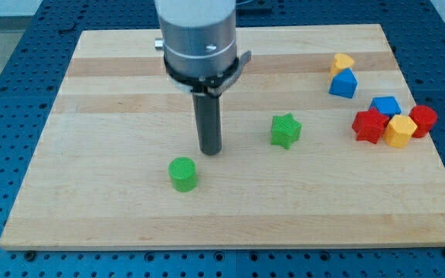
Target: Push the green circle a bit down
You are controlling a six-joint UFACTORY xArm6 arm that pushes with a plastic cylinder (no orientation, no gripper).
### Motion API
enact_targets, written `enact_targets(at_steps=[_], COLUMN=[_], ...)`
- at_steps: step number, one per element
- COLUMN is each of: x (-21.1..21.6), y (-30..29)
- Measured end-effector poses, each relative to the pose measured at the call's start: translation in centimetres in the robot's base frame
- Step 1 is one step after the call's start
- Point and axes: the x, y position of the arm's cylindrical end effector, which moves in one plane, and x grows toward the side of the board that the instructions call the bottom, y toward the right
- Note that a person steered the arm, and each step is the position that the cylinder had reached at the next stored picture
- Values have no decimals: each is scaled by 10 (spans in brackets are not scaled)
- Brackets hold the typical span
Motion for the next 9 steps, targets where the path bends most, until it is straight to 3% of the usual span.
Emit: enact_targets(at_steps=[3,5,8,9], x=[-16,20,29,56], y=[-56,-60,-61,-59])
